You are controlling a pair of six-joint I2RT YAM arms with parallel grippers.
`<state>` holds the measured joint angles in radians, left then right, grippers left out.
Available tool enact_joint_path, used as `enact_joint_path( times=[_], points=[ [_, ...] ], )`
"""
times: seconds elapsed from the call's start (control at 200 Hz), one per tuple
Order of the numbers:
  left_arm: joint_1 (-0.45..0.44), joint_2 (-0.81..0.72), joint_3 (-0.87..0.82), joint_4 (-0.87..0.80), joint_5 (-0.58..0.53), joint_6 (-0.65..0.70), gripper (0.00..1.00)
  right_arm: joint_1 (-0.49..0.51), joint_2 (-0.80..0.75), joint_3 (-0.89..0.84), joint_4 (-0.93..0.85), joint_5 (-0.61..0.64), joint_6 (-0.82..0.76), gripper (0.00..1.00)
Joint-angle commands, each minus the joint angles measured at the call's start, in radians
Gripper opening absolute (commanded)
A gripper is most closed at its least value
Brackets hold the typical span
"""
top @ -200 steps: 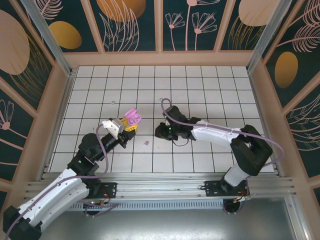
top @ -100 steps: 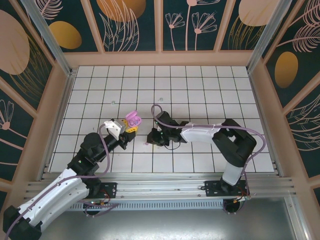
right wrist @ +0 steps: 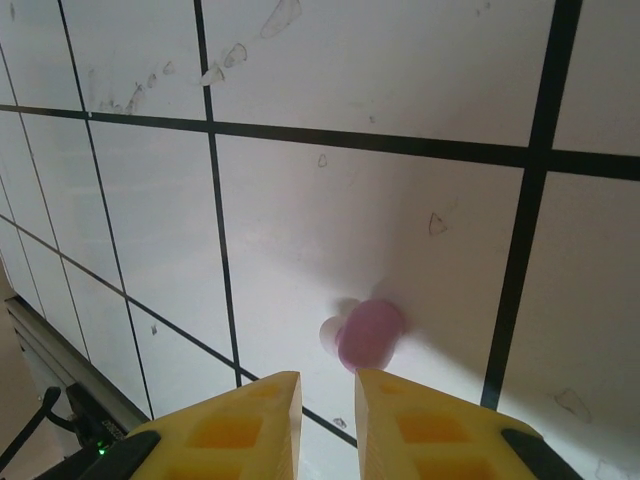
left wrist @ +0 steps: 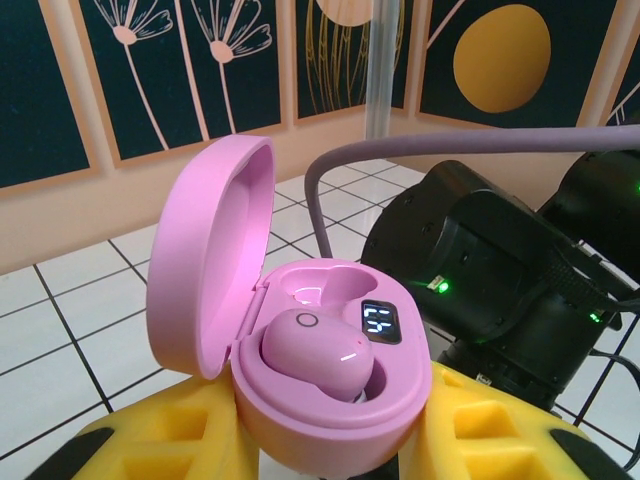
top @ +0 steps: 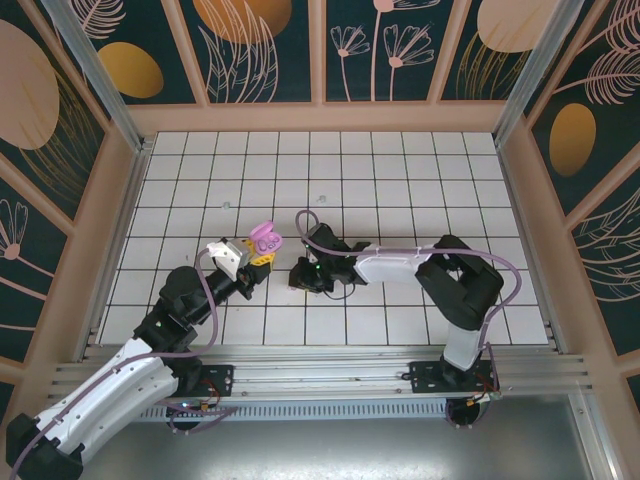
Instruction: Insert the wireless bluetooth earbuds into the charging case
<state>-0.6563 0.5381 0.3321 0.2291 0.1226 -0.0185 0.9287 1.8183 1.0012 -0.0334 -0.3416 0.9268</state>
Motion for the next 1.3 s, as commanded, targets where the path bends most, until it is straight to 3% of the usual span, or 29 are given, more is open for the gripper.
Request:
enact_joint_path(
  times=[0.0, 0.711, 1.296],
  points=[
    [0.004, -0.011, 0.013, 0.012, 0.008, 0.018, 0.08, 0.009, 0.026, 0.037, -0.021, 0.007, 0.005, 0.21],
    [0.004, -0.007, 0.013, 0.021, 0.010, 0.020, 0.08, 0.044, -0.003, 0.091, -0.160, 0.153, 0.009, 0.22],
    [0.004, -0.014, 0.022, 0.007, 0.008, 0.027, 0.09, 0.061, 0.056, 0.142, -0.186, 0.167, 0.006, 0.25]
  ],
)
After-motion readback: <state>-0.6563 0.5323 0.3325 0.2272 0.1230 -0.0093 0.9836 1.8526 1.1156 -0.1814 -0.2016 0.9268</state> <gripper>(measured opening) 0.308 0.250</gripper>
